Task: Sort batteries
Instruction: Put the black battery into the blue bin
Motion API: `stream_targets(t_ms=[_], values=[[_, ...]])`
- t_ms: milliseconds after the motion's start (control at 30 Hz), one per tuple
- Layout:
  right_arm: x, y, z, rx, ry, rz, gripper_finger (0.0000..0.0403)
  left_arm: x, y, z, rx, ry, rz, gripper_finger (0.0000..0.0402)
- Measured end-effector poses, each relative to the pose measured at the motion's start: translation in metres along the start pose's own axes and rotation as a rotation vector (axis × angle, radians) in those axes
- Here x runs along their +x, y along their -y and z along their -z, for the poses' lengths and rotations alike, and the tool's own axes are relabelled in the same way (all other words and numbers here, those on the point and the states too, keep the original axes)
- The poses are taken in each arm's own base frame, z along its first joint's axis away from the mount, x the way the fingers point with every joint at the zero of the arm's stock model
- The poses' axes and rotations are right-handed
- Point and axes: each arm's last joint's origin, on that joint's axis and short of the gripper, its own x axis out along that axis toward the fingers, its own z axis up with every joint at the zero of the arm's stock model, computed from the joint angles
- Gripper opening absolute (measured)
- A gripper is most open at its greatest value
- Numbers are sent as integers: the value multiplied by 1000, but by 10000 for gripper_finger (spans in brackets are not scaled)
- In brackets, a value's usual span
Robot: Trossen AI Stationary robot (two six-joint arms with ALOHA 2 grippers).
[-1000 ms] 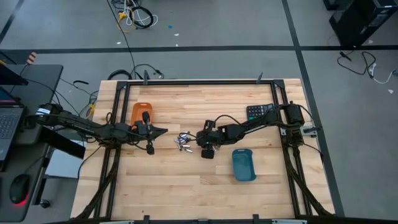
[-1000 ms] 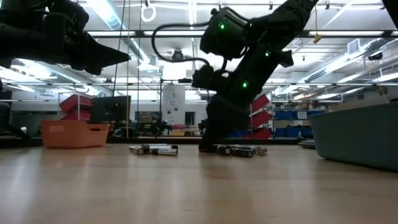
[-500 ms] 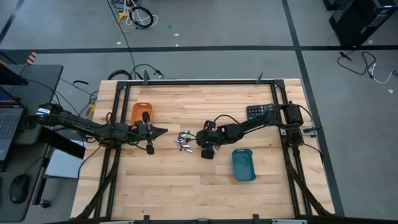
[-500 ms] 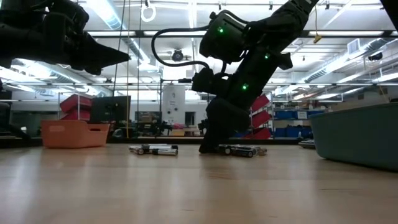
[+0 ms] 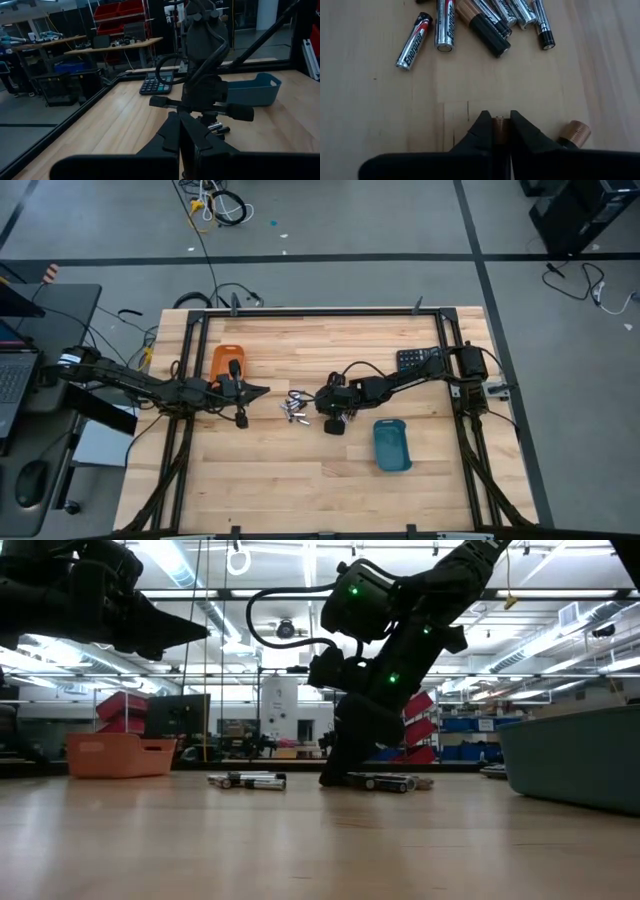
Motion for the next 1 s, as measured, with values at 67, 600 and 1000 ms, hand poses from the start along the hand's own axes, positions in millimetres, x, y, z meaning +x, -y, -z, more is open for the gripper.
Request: stream_targets(t_ms=[67, 600, 1000], values=[[-1, 0, -1, -7, 10, 1, 27, 0, 0, 0, 0, 0, 0, 0], [-99, 16, -31, 81, 168, -6, 27, 0, 0, 0, -7, 3, 0, 0], [-207, -19, 14, 74, -75, -154, 27, 0, -1, -6, -33, 62, -6, 0]])
